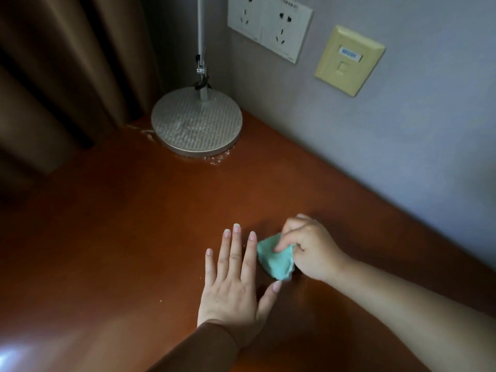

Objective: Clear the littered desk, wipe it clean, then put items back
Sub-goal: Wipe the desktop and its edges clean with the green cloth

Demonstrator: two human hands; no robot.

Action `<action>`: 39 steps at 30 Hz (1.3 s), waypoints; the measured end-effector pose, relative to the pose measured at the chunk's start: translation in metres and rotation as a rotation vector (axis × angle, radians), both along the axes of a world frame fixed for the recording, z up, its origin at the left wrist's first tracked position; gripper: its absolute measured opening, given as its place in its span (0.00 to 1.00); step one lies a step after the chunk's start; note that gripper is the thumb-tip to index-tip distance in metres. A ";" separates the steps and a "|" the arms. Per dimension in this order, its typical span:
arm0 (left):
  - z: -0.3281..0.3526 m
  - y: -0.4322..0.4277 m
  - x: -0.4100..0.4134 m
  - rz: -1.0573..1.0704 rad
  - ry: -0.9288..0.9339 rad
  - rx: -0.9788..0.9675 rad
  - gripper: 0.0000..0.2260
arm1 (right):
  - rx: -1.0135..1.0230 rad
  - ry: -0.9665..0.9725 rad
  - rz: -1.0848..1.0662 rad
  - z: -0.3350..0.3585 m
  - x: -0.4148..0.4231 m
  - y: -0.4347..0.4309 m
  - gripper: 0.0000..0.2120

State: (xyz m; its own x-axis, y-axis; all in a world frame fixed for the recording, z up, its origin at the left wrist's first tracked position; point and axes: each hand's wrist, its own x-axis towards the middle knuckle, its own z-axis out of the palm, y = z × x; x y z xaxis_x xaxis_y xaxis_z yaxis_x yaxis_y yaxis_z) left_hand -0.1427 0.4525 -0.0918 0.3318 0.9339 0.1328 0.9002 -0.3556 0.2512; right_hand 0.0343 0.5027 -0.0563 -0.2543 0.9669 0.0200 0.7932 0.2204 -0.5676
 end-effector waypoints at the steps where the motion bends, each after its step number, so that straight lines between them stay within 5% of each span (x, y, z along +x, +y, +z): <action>1: 0.000 0.000 0.000 -0.007 -0.009 -0.008 0.34 | -0.015 0.005 -0.015 0.002 0.004 -0.016 0.20; 5: 0.001 0.000 -0.001 -0.029 -0.046 -0.043 0.34 | -0.211 0.149 -0.206 0.012 0.007 -0.053 0.20; 9: 0.008 -0.001 -0.005 -0.021 -0.178 -0.098 0.34 | -0.230 0.507 -0.907 0.037 0.009 -0.061 0.20; 14: 0.029 -0.003 -0.028 0.052 -0.596 -0.232 0.36 | -0.150 0.131 -1.232 0.033 -0.015 -0.141 0.20; 20: 0.038 0.002 -0.065 0.074 -0.602 -0.192 0.34 | -0.251 -0.062 -1.529 0.013 -0.073 -0.136 0.28; 24: 0.030 0.000 -0.095 0.132 -0.578 -0.179 0.34 | -0.343 -0.063 -1.567 0.014 -0.082 -0.102 0.34; 29: 0.022 -0.003 -0.138 0.162 -0.556 -0.169 0.34 | -0.259 -0.025 -1.513 0.012 -0.071 -0.074 0.25; 39: 0.027 -0.020 -0.147 0.091 -0.545 -0.148 0.30 | 0.016 0.086 -0.952 -0.007 -0.115 -0.104 0.21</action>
